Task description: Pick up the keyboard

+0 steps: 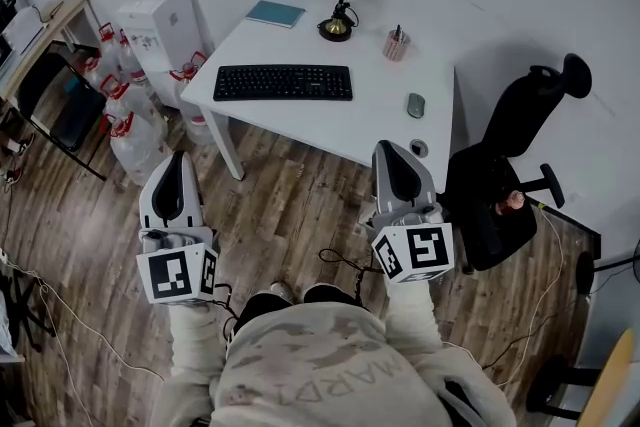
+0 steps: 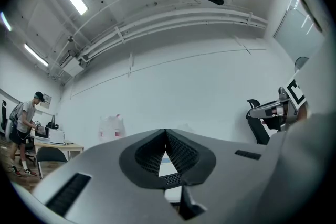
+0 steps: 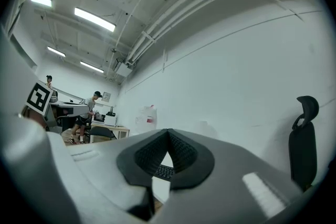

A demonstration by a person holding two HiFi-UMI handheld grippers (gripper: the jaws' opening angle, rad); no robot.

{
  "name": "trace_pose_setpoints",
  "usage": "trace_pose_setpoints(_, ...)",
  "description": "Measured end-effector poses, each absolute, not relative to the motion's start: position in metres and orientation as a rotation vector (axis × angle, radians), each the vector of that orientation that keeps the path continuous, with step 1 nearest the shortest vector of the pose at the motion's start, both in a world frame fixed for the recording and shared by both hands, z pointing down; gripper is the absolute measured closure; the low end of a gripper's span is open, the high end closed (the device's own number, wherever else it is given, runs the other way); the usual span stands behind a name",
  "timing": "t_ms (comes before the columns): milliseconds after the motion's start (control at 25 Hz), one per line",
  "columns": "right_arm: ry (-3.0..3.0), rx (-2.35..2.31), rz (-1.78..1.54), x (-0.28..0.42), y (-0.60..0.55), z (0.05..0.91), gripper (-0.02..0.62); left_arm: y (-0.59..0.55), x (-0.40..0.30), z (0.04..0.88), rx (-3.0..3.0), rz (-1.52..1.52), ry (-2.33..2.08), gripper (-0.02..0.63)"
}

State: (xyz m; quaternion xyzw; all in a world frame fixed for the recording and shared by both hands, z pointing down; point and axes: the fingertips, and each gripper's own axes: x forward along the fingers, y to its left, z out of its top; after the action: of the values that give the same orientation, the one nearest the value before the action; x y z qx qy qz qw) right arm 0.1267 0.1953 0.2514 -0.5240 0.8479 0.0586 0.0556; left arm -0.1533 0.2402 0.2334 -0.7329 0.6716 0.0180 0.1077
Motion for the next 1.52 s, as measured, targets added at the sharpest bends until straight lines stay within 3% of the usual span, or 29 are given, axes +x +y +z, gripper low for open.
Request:
trace_pose_setpoints(760,2.575,-1.670,0.235,0.080,0.163,0.258,0.584,0.197,-0.208,0.245,-2.201,0.074,1.945,0.600)
trace_pose_setpoints(1520,2.602,-1.606,0.215,0.059,0.017,0.260,0.585,0.065,-0.226,0.249,-2.164,0.042,1.988,0.600)
